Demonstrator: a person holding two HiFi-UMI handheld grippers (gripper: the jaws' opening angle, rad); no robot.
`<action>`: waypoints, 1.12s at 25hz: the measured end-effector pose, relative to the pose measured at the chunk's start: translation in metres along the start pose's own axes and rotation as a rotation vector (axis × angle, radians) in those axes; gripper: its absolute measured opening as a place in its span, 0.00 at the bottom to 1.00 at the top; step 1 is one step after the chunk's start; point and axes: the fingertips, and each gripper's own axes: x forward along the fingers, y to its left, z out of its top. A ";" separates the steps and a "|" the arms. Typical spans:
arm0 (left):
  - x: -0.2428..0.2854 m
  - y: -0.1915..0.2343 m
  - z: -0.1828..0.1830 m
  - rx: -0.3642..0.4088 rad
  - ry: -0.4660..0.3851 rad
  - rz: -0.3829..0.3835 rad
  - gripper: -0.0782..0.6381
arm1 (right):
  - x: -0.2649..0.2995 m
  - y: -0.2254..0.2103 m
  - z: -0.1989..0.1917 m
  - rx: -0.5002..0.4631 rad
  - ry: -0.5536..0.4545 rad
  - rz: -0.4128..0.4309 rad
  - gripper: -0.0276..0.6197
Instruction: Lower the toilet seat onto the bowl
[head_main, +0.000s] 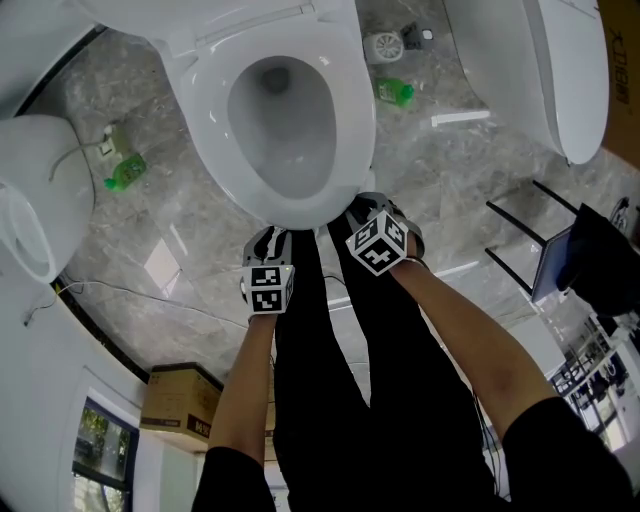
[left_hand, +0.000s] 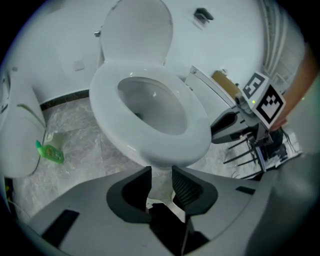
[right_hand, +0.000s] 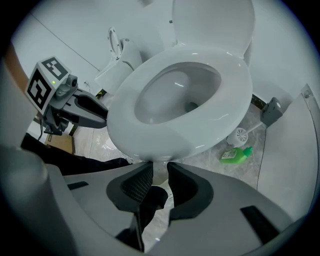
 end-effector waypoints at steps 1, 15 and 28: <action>-0.001 0.002 -0.001 -0.049 -0.005 0.001 0.30 | -0.003 0.000 0.001 0.029 -0.005 -0.002 0.22; -0.127 -0.025 0.108 -0.108 -0.266 -0.018 0.26 | -0.145 -0.019 0.069 0.161 -0.231 -0.049 0.19; -0.357 -0.086 0.222 -0.218 -0.579 0.002 0.13 | -0.423 0.033 0.170 0.081 -0.600 -0.111 0.12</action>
